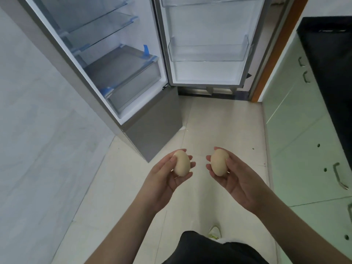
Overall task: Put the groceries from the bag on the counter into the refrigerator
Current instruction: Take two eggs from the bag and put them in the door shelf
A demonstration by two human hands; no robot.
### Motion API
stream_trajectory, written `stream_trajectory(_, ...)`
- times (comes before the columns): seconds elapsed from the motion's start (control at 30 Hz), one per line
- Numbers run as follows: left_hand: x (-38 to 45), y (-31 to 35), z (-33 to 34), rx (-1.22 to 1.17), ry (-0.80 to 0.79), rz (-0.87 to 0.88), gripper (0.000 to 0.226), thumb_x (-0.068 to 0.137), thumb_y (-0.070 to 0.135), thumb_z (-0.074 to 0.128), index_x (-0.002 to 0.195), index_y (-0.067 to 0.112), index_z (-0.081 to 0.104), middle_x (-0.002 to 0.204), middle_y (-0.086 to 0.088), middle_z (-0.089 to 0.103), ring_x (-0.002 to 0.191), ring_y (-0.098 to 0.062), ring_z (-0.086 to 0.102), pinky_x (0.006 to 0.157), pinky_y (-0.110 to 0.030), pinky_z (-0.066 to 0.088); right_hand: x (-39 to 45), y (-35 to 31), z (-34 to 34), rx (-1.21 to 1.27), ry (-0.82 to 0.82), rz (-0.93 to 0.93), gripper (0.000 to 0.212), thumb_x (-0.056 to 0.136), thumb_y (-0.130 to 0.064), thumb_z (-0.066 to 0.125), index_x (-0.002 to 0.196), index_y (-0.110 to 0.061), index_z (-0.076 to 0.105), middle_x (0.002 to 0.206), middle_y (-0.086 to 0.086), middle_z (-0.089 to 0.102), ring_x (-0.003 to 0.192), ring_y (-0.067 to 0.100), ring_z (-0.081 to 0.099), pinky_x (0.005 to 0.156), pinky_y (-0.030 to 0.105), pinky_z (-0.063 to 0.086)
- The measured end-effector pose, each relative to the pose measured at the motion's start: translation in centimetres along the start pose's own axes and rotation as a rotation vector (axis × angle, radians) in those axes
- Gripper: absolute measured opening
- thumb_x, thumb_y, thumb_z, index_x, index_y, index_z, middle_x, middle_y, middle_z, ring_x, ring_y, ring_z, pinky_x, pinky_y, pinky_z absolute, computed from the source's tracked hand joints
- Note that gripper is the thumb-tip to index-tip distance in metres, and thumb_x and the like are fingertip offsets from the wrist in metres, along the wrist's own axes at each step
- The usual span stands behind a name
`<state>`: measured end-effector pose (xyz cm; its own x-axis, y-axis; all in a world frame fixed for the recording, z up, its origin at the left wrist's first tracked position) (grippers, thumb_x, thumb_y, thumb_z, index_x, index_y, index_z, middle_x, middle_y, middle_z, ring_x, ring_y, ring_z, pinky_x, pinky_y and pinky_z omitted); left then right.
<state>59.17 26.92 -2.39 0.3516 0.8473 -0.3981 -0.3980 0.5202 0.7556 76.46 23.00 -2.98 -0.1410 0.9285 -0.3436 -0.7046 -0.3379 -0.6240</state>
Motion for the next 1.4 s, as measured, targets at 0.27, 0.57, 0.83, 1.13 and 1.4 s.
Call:
stream_trajectory(0.27, 5.7, 1.8, 0.8, -0.072, 0.084, 0.020, 0.042, 0.087, 0.026, 0.057, 0.121, 0.002, 0.062, 0.113, -0.020, 0.067, 0.102, -0.031, 0.067, 0.073, -0.031, 0.059, 7.0, -3.6, 0.2, 0.048, -0.034, 0.067, 0.065, 0.058, -0.031, 0.091, 0.115, -0.013, 0.066, 0.119, 0.021, 0.063, 0.103, 0.032, 0.065, 0.082, 0.035, 0.056)
stream_trajectory(0.57, 13.6, 7.4, -4.1, -0.121, 0.092, 0.022, 0.040, 0.089, 0.022, 0.056, 0.122, -0.001, 0.060, 0.114, -0.022, 0.066, 0.103, -0.032, 0.067, 0.075, -0.033, 0.059, 17.6, -5.8, 4.7, -0.012, -0.017, 0.067, 0.027, 0.085, -0.019, 0.060, 0.111, -0.011, 0.066, 0.113, 0.017, 0.067, 0.102, 0.030, 0.065, 0.089, 0.036, 0.055)
stream_trajectory(0.83, 20.8, 17.4, -6.7, -0.057, -0.082, 0.065, 0.036, 0.088, 0.024, 0.058, 0.118, 0.004, 0.064, 0.115, -0.019, 0.067, 0.103, -0.030, 0.066, 0.078, -0.034, 0.057, 27.1, -10.2, 11.1, -0.075, 0.006, -0.059, 0.028, 0.086, -0.013, 0.051, 0.111, -0.006, 0.061, 0.107, 0.016, 0.070, 0.096, 0.026, 0.068, 0.085, 0.033, 0.056)
stream_trajectory(1.13, 29.5, 24.5, -5.1, -0.008, -0.180, 0.085, 0.040, 0.087, 0.020, 0.055, 0.122, 0.001, 0.056, 0.109, -0.020, 0.066, 0.096, -0.028, 0.068, 0.076, -0.033, 0.059, 34.2, -13.4, 11.0, -0.102, 0.144, -0.096, 0.032, 0.084, -0.015, 0.057, 0.113, -0.004, 0.062, 0.118, 0.019, 0.066, 0.099, 0.029, 0.067, 0.093, 0.037, 0.053)
stream_trajectory(1.4, 37.5, 27.7, 1.7, 0.098, -0.205, 0.137, 0.034, 0.086, 0.024, 0.057, 0.115, 0.009, 0.064, 0.112, -0.017, 0.068, 0.101, -0.030, 0.068, 0.075, -0.033, 0.057, 39.3, -22.4, 9.3, -0.116, 0.105, -0.181, 0.034, 0.082, -0.018, 0.060, 0.114, -0.006, 0.065, 0.118, 0.016, 0.067, 0.106, 0.029, 0.066, 0.091, 0.034, 0.053)
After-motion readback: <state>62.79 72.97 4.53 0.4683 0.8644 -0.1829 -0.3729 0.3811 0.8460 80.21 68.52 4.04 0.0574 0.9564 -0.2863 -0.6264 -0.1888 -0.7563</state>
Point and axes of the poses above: each hand's wrist, its own x-axis towards the middle knuckle, its own z-axis out of the palm, y = z × x, the point moved 7 cm from there along x, towards the middle knuckle
